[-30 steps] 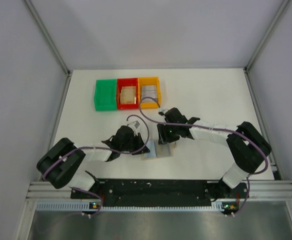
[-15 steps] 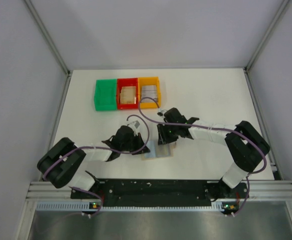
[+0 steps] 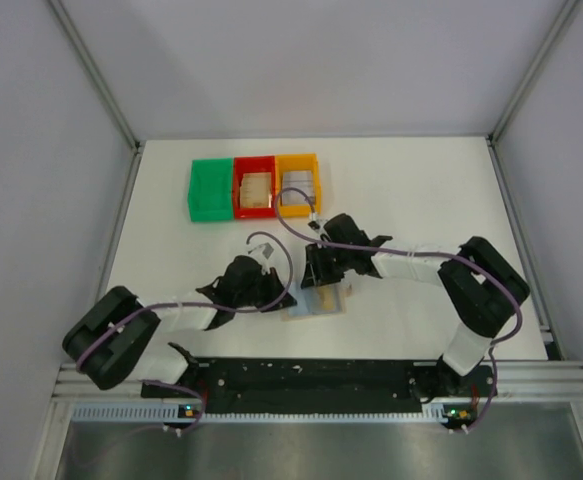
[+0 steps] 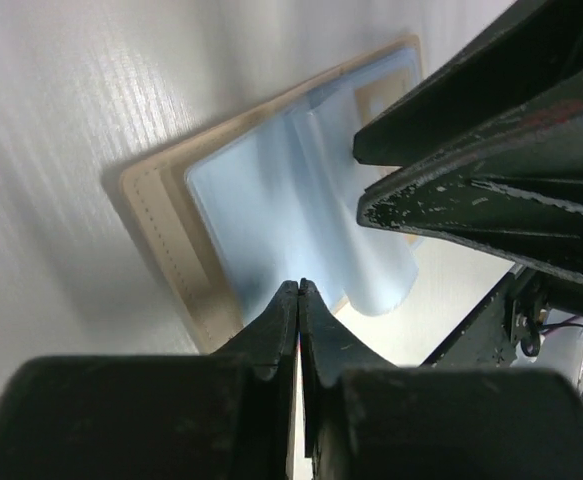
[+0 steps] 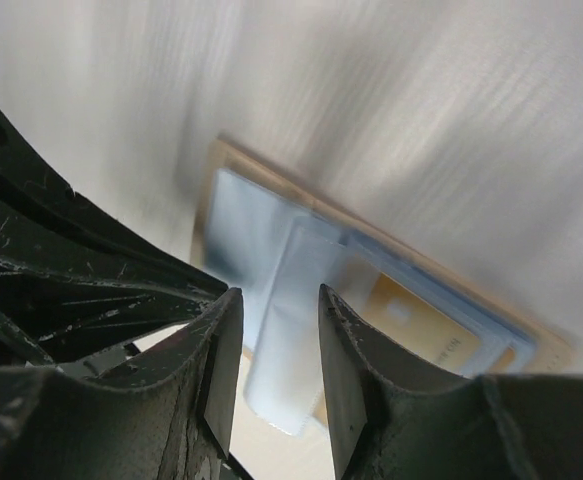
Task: Take the credit cards out of the card holder
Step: Remove the credit card from the card holder.
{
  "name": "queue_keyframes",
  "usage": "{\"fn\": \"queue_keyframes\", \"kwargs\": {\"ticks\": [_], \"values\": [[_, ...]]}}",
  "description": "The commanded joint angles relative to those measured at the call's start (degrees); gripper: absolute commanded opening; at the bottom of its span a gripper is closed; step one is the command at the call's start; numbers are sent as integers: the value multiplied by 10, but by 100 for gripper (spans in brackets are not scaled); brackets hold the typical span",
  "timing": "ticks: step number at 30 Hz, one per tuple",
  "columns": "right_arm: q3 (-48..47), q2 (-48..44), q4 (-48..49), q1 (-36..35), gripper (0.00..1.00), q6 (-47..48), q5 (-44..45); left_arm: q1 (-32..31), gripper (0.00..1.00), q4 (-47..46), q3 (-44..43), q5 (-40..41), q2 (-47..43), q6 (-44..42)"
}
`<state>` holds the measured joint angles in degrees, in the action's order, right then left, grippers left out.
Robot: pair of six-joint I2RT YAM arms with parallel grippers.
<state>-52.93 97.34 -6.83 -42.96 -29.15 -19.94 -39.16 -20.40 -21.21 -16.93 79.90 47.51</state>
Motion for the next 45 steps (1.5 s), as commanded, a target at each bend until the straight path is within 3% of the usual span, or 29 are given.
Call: {"fn": "queue_keyframes", "kwargs": {"ticks": [1,11,18,20,24,29,39,45], "values": [[-3,12,64,-3,36,-40,-42,-1,5,-34,34,42,-90,15],[-25,36,62,-14,36,-43,-49,0,27,22,71,106,-279,0],[-49,48,36,-15,36,-36,-35,-13,39,-32,64,22,-246,-66],[-51,54,32,-15,36,-42,-35,-36,48,-50,57,12,-222,-103],[-53,59,26,-14,36,-50,-33,-124,64,-5,19,83,-195,-183],[-58,61,18,-14,36,-55,-38,-170,65,12,3,190,-185,-203],[-70,63,9,-14,36,-58,-43,-231,72,38,-45,295,-112,-253],[-86,52,-3,-14,36,-55,-47,-256,63,70,-48,379,-103,-234]]}}
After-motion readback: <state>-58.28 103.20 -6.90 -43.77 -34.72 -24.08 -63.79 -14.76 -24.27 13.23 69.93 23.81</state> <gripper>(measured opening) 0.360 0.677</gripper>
